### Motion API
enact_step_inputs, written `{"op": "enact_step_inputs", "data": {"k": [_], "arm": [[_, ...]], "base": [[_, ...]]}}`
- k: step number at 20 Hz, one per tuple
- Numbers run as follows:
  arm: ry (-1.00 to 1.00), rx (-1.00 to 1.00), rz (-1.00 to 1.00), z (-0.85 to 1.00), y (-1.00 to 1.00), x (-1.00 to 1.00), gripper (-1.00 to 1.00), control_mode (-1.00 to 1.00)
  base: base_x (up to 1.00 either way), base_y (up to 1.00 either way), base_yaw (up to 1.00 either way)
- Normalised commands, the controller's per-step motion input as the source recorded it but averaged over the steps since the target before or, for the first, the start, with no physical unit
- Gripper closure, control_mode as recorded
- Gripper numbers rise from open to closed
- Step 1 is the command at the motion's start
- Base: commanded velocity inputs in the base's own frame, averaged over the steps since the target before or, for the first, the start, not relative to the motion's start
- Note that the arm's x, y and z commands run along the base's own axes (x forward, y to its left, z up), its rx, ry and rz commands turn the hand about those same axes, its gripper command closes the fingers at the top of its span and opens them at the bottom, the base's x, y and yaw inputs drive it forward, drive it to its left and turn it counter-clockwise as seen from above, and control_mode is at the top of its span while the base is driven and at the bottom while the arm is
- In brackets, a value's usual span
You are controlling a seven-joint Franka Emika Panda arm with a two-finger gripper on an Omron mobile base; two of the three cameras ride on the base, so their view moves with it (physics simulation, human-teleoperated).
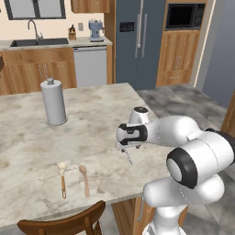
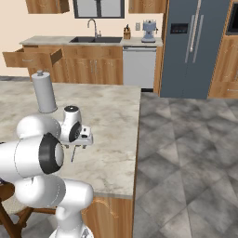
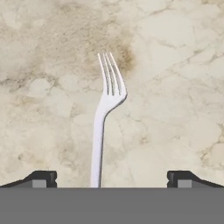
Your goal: Pick up the metallic utensils from the counter and place them in the open drawer. Make sure not to pick up any wooden utensils.
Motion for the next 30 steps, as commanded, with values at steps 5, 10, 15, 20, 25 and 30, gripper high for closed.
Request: {"op": "enact_step_inputs", "data": {"k": [5,10,15,20,25,30], "arm": [[0.0,0.0,0.0,-0.38,0.07,0.03,-1.0,-1.0],[0.0,0.0,0.0,-0.27,0.11,0.11,-1.0,-1.0],[0.0,0.0,0.0,-0.18,0.2,0.09,-1.0,-1.0],[0.0,0.0,0.0,-0.06,0.13,0.09,-1.0,-1.0],[0.0,0.0,0.0,0.0,0.05,0.0,-1.0,-1.0],[0.0,0.0,0.0,0.0,0.05,0.0,1.0,-1.0]], "base": [[0.0,0.0,0.0],[0.0,0.0,0.0],[0.0,0.0,0.0],[0.0,0.0,0.0],[0.0,0.0,0.0],[0.0,0.0,0.0]]}}
